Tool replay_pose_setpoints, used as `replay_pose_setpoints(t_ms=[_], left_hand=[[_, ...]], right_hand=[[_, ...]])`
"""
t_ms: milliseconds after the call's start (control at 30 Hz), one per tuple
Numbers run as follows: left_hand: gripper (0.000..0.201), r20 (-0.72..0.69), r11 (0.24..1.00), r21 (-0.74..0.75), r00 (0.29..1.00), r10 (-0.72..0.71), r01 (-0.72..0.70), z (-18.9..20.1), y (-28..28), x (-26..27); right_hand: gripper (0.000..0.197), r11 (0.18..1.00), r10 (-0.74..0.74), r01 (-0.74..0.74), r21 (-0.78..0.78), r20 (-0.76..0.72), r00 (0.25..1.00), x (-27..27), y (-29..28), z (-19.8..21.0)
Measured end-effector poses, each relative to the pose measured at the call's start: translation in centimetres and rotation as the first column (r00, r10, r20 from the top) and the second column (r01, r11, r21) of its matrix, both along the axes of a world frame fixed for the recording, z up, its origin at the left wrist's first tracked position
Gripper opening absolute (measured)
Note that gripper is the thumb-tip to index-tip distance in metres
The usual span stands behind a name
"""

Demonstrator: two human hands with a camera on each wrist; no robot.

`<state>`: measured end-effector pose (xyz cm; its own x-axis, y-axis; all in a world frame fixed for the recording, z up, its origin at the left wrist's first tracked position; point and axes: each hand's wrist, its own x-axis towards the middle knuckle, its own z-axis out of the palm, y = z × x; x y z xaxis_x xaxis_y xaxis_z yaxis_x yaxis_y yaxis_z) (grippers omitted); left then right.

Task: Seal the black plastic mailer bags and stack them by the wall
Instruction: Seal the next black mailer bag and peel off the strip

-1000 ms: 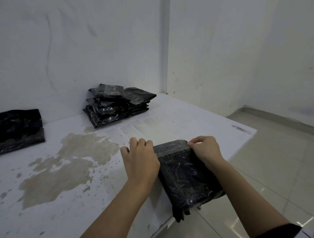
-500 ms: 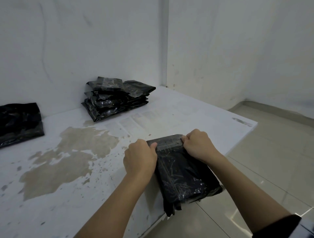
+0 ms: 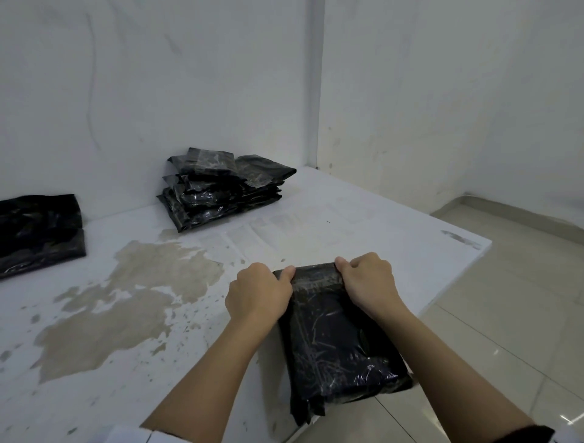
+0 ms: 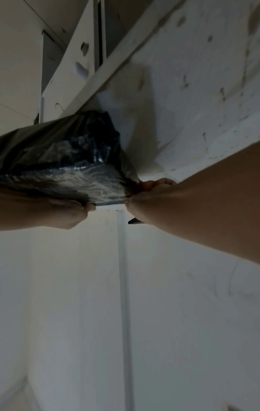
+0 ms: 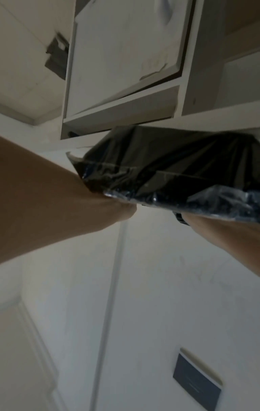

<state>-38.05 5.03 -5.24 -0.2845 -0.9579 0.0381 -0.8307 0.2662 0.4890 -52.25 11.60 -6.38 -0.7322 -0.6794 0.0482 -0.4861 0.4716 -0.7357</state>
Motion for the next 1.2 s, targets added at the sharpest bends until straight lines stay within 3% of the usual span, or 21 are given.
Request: replay_pose_setpoints(t_ms=[200, 267, 333, 433, 600, 700, 833, 967, 1200], left_hand=[[0.044, 0.044, 1.0, 0.003, 0.999, -0.008, 0.008, 0.8, -0.6, -0.1], [0.051, 0.121, 1.0, 0.016, 0.993, -0.01, 0.008, 1.4, -0.7, -0.7], [0.059, 0.178, 1.0, 0.022, 0.984, -0.011, 0.007, 1.3, -0.7, -1.2], [0.049, 0.079, 0.999, 0.033, 0.996, 0.039, -0.042, 0.6, -0.8, -1.4], [0.042, 0.002, 0.996, -0.01, 0.996, 0.091, -0.091, 0.2, -0.9, -1.0], [0.052, 0.044, 0.999, -0.004, 0.998, 0.047, -0.047, 0.2, -0.3, -0.8], [0.073, 0.138, 0.999, 0.048, 0.99, -0.028, 0.022, 0.5, -0.4, -0.9], [0.063, -0.022, 0.995, 0.1, 1.0, -0.02, 0.022, -0.4, -0.7, -0.4], [0.047, -0.226, 0.993, 0.041, 0.969, -0.101, 0.113, -1.3, -1.0, 0.8]], right_hand=[[0.048, 0.991, -0.016, 0.026, 0.133, -0.073, 0.997, 0.6, -0.2, 0.4], [0.06, 0.975, -0.008, 0.032, 0.22, -0.108, 0.994, 1.0, -0.4, 1.0], [0.058, 0.967, -0.018, 0.029, 0.252, -0.044, 0.999, 1.0, -0.7, 1.5], [0.044, 0.974, -0.044, 0.028, 0.227, 0.067, 0.997, 0.7, -1.1, 1.7], [0.03, 0.988, -0.046, 0.042, 0.152, 0.024, 0.999, 0.6, -1.4, 1.6], [0.037, 0.987, 0.025, -0.027, 0.161, 0.019, 1.0, 0.3, -1.1, 1.2], [0.062, 0.958, 0.192, -0.19, 0.216, 0.013, 0.981, -0.3, -0.5, 0.6], [0.05, 0.976, 0.207, -0.214, 0.037, 0.125, 0.97, -0.6, -0.1, 0.3], [0.051, 0.983, 0.182, -0.175, -0.059, 0.13, 0.975, -0.8, -0.1, -0.1]])
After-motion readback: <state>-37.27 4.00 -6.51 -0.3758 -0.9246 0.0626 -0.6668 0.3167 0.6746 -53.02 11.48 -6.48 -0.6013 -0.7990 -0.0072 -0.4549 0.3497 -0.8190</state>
